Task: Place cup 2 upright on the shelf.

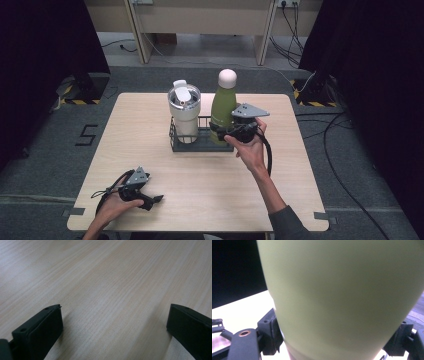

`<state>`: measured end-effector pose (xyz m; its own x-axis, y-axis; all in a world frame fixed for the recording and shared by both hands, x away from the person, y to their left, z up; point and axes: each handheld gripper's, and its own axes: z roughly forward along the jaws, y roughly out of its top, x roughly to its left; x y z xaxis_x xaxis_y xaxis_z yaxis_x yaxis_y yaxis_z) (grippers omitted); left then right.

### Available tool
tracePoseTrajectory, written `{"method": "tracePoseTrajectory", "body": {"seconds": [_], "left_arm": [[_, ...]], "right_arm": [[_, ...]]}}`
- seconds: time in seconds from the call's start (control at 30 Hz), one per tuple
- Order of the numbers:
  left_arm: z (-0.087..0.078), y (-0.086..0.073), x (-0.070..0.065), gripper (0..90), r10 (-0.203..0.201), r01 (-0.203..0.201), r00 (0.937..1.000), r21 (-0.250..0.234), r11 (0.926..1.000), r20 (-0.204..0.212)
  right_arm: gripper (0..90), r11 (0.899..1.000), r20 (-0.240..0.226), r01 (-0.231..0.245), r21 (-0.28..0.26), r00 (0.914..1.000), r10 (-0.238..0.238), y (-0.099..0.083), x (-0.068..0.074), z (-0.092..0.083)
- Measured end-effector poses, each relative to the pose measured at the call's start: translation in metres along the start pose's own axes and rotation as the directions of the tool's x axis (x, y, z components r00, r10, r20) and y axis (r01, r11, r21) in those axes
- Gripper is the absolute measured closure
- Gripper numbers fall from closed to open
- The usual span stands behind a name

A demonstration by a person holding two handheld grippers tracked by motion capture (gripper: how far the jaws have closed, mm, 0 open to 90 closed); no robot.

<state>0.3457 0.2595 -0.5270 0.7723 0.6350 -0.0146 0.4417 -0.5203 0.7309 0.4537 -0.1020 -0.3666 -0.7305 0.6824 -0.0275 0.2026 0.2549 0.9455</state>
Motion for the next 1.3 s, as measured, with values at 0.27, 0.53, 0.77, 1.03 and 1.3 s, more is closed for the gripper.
{"method": "tracePoseTrajectory", "body": {"seconds": [0.27,0.53,0.77,1.03,1.3], "left_arm": [[0.000,0.000,0.000,0.0,-0.002,0.002,1.0000,0.001,1.0000,0.002],[0.000,0.000,0.000,0.0,-0.002,0.002,1.0000,0.002,1.0000,0.002],[0.000,0.000,0.000,0.0,-0.002,0.002,1.0000,0.002,1.0000,0.003],[0.000,0.000,0.000,0.0,-0.002,0.002,1.0000,0.001,1.0000,0.002],[0.000,0.000,0.000,0.0,-0.002,0.002,1.0000,0.002,1.0000,0.000]], "right_arm": [[20.8,1.000,0.032,-0.001,0.003,0.9995,0.001,0.008,-0.009,0.015],[20.8,1.000,0.061,-0.005,0.012,0.9981,0.005,0.012,-0.018,0.037],[20.9,1.000,0.075,-0.014,0.024,0.9971,0.012,0.008,-0.022,0.051],[20.8,0.999,0.092,-0.033,0.038,0.9953,0.029,-0.005,-0.029,0.060],[20.8,0.998,0.097,-0.049,0.049,0.9943,0.044,-0.017,-0.033,0.067]]}}
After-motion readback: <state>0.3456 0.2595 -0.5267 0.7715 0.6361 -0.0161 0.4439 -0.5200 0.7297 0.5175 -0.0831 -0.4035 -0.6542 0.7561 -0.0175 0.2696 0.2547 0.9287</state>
